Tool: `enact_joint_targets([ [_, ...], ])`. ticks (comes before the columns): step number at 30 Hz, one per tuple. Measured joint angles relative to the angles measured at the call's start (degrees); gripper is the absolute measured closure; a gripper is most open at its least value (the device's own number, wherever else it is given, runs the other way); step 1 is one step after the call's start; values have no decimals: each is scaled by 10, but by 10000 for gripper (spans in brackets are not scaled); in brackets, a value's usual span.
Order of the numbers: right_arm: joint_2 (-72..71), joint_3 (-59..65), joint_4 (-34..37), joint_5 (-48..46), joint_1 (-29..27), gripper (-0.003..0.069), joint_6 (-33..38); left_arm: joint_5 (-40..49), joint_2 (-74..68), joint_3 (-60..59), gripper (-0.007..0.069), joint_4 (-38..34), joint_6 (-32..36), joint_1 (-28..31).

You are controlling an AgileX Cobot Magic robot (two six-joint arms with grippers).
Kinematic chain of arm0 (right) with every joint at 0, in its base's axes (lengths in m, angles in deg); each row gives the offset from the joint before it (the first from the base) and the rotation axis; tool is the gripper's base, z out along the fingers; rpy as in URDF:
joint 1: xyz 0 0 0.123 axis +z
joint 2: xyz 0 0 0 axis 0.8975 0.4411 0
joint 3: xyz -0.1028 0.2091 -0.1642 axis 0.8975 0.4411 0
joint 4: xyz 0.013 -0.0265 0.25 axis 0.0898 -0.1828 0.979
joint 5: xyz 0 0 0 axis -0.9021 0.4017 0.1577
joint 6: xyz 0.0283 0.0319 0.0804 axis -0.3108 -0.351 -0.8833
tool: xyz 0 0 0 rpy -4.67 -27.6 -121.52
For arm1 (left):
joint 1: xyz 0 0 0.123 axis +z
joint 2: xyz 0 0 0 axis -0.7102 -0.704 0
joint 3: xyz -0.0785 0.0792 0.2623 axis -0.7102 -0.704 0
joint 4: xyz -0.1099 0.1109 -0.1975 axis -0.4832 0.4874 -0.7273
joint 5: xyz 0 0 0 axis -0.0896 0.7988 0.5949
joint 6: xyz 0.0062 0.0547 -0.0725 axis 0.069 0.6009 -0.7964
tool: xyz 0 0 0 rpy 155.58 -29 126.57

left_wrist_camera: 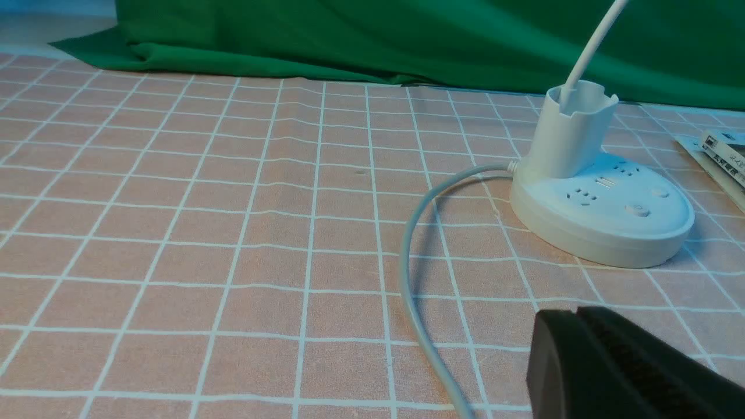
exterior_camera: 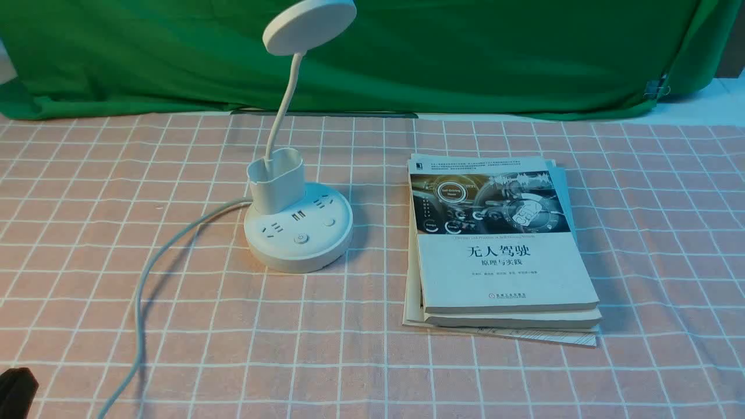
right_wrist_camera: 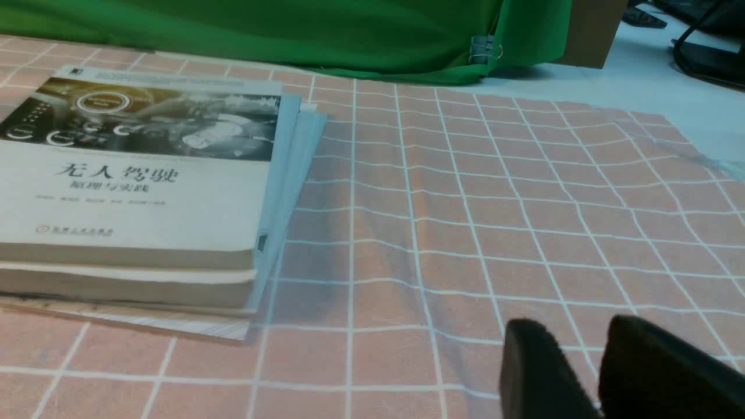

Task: Turn on the table lamp on the pink coffee tablecloth with your hand.
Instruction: 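Press the power button on the lamp base to turn the lamp on with the left gripper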

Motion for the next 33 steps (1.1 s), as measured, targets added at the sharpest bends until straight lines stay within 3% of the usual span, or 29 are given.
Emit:
enact_joint_targets([
  [33,0,0,0,0,0,421,0,0,0,0,603,29,0,0],
])
